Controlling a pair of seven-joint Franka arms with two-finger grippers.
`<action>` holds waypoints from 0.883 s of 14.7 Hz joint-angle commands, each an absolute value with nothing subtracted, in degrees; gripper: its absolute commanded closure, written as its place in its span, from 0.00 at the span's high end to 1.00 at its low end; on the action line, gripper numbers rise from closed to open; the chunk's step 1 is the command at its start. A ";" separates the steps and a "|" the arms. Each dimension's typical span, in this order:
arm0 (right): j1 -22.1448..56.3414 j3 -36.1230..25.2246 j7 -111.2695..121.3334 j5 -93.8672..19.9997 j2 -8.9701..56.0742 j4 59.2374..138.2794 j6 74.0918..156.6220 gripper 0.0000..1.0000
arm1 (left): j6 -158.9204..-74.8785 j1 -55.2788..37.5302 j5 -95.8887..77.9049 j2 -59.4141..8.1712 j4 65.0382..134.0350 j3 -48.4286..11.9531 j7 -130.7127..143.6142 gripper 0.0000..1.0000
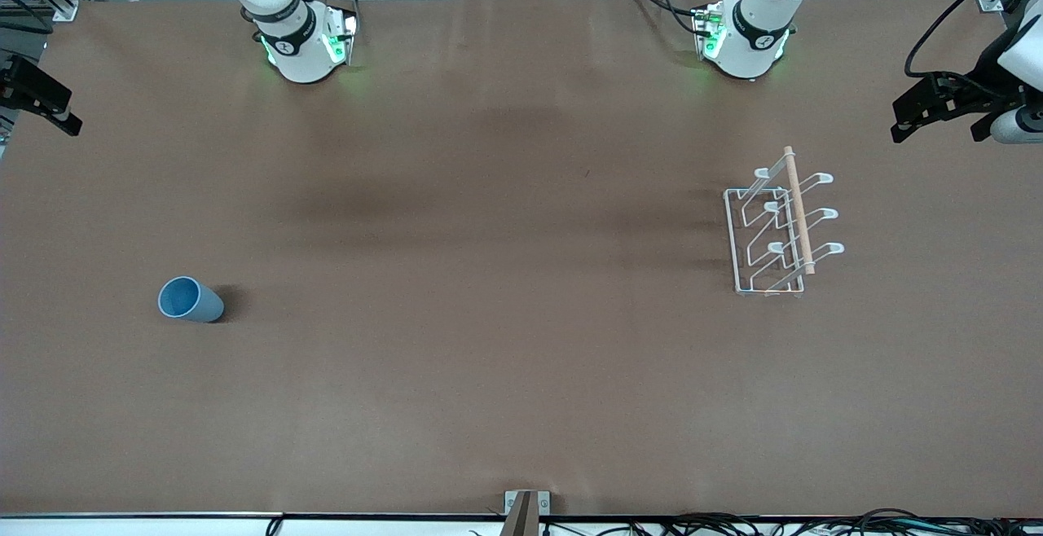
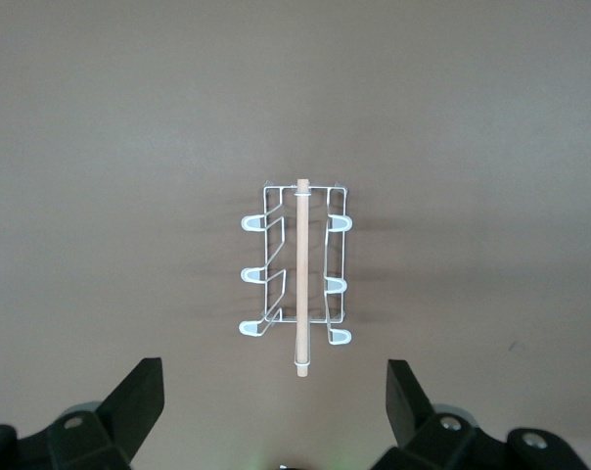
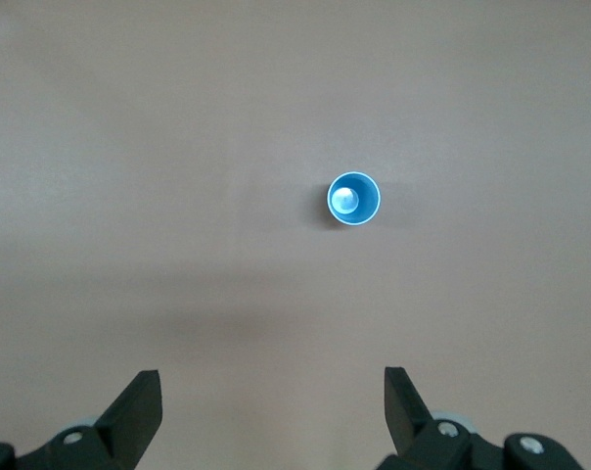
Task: Hang cup on cup holder
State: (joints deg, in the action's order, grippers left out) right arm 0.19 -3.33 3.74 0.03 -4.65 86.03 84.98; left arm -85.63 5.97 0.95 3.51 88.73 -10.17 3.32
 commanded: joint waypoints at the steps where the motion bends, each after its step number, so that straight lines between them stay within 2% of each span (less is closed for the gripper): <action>1: -0.18 -3.25 3.34 -0.88 -4.57 85.61 84.46 1.00 | -86.22 6.24 0.53 4.13 89.12 -10.20 2.72 1.00; 6: -0.26 -3.25 3.34 -0.88 -4.31 85.61 84.64 1.00 | -86.22 6.33 0.35 2.90 87.10 -10.19 2.46 1.00; 11: -0.53 -3.25 3.51 -0.79 -0.97 85.87 86.74 1.00 | -86.04 6.33 0.26 2.81 87.10 -10.11 2.29 1.00; 13: -1.57 -3.25 3.43 -0.88 0.96 86.66 89.90 1.00 | -86.04 6.33 0.26 2.64 87.10 -10.11 2.20 1.00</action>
